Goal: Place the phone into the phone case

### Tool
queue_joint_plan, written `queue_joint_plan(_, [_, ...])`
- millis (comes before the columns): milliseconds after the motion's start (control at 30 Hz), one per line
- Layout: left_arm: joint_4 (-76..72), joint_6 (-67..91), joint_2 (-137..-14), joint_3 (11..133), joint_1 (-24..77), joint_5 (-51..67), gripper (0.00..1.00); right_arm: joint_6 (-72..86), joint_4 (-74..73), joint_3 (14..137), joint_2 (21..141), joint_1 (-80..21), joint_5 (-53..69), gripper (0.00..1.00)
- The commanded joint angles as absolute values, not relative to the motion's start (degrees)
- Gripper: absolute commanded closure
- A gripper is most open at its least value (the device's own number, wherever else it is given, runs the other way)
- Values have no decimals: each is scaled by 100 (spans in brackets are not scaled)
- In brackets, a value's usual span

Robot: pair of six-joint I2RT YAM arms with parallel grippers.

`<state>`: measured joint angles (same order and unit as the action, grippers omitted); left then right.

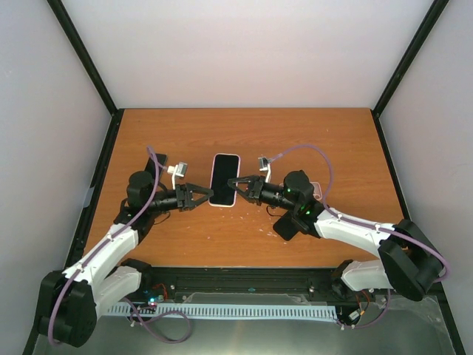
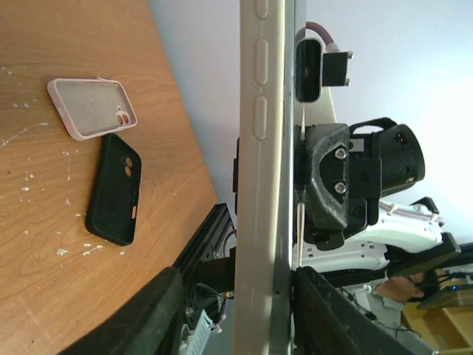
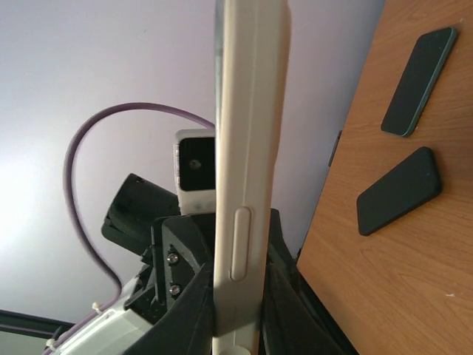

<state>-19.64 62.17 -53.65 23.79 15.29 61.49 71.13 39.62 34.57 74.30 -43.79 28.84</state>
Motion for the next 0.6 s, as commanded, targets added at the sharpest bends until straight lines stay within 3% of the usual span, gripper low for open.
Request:
queue_joint_plan(0, [-1254,5659,-5432,2846,1581,6029,66,6994,4307,3701,7423,-4419,2760,88])
queue_joint_plan(167, [-698,5242,-5476,3065,1582,5815,96,6711,3814,3797,7388,-4418,2768,88])
queue_joint_plan(233, [-502,5075,-5521,3159,1581,5748,100,6556,3568,3835,7346,-4414,2749,88])
queue_joint_plan(467, [-238,4900,-5607,3354,1591,5709,98,6083,2852,3972,7238,-4419,2720,88])
queue_joint_plan(567, [-377,4966,-5540,3360,1586,5759,69,5929,2835,3960,7197,-4415,2879,88])
